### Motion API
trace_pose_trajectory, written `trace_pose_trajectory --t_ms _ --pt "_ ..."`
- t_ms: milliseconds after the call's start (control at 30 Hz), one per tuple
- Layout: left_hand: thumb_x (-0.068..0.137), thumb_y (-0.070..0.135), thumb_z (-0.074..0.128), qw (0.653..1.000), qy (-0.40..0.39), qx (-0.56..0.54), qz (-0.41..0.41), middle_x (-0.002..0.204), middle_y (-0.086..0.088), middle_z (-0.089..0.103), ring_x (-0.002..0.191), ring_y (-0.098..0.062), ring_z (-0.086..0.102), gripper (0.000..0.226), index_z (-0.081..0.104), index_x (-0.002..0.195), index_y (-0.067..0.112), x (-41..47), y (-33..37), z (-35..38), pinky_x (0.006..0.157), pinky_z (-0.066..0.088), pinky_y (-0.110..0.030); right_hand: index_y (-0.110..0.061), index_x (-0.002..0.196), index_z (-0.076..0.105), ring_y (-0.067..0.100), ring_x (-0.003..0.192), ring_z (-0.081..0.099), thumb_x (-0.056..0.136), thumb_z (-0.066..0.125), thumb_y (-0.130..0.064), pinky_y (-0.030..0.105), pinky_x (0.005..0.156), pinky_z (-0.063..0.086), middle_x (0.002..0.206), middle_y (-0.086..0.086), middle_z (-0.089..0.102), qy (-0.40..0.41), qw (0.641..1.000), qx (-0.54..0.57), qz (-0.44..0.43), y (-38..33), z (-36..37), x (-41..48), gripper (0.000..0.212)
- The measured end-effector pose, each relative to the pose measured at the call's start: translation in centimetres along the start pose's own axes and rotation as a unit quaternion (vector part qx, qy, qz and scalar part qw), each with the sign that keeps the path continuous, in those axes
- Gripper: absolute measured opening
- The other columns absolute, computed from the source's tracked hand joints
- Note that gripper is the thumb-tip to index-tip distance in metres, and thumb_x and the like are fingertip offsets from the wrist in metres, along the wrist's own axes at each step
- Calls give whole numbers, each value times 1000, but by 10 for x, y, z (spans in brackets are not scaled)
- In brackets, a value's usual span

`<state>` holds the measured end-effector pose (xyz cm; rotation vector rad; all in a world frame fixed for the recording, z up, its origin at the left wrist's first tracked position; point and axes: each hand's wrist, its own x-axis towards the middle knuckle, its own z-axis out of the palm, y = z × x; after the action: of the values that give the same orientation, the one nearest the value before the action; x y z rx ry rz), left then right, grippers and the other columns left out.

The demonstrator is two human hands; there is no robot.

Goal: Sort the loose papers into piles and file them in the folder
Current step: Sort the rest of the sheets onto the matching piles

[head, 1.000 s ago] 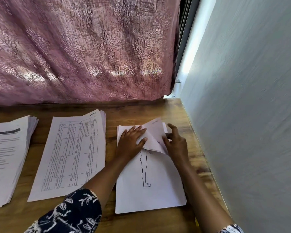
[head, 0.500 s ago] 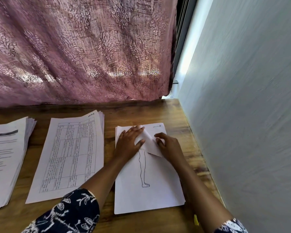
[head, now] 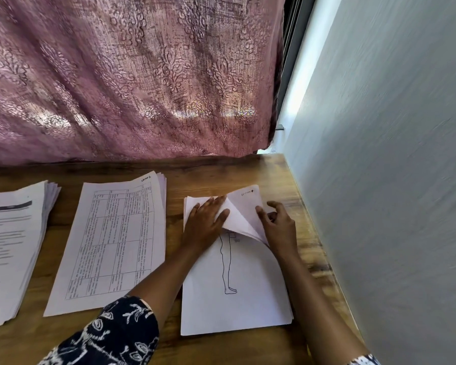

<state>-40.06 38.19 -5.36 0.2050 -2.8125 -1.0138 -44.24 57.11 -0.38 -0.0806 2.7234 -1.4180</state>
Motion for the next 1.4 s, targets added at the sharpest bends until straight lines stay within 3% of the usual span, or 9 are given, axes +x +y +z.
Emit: trace_pose_trajectory --t_ms 167,433,533,667,800,900,1033,1133,1400 --pt "81 81 -1 995 0 -103 5 148 4 43 137 -17 40 79 -3 149 41 -4 -1 -3 121 11 -42 -16 120 57 13 91 61 88 64 -43 22 70 46 103 -2 65 -136 991 11 1 -2 -8 -20 43" --pt "82 66 40 998 -48 -11 -36 150 0 42 141 -21 33 72 50 139 24 6 9 -11 115 19 -38 -11 96 70 25 86 63 92 53 -16 31 70 45 89 5 69 -124 986 27 111 8 -1 0 18" --pt "91 42 61 995 -58 -44 -65 152 -3 37 140 -26 32 57 44 143 24 25 24 -31 110 28 -37 -12 94 70 27 88 66 92 54 -19 35 76 51 92 6 72 -139 984 49 99 9 -6 8 18" --pt "86 50 64 999 -22 8 -29 157 -4 27 143 -27 28 77 27 150 29 49 40 -69 114 27 -42 -13 92 69 25 86 67 95 54 -18 32 74 51 92 6 72 -121 979 147 72 4 -16 4 16" --pt "58 61 83 933 96 -327 -113 156 -3 28 132 -27 43 119 11 150 41 39 43 -103 99 46 -46 -16 97 69 17 83 66 97 55 -22 31 72 54 91 0 72 -46 964 261 23 -7 -37 3 15" --pt "34 61 91 844 -38 -514 -146 123 -8 66 100 -18 69 115 49 131 16 11 52 -107 74 58 -32 -20 95 68 11 80 65 96 56 -23 22 66 54 91 -3 71 -17 948 317 -3 -29 -51 1 13" --pt "81 15 76 889 31 -452 -75 96 10 68 77 11 65 30 61 105 24 -9 90 -99 66 50 -8 -18 94 65 13 77 66 95 54 -27 25 65 57 88 -2 68 16 945 319 -71 -64 -59 -6 14" --pt "86 8 69 910 160 -382 -4 94 17 63 80 15 62 26 62 108 19 -12 108 -97 69 47 -3 -16 102 62 12 79 65 94 56 -24 28 70 57 89 -4 66 64 942 306 -123 -78 -57 -9 12" --pt "97 15 54 944 172 -280 -13 110 16 64 106 -9 63 31 52 124 29 -41 80 -49 87 55 -30 -18 117 58 23 100 64 94 59 -26 36 81 57 102 -3 67 22 948 315 -32 -40 -7 -9 24"
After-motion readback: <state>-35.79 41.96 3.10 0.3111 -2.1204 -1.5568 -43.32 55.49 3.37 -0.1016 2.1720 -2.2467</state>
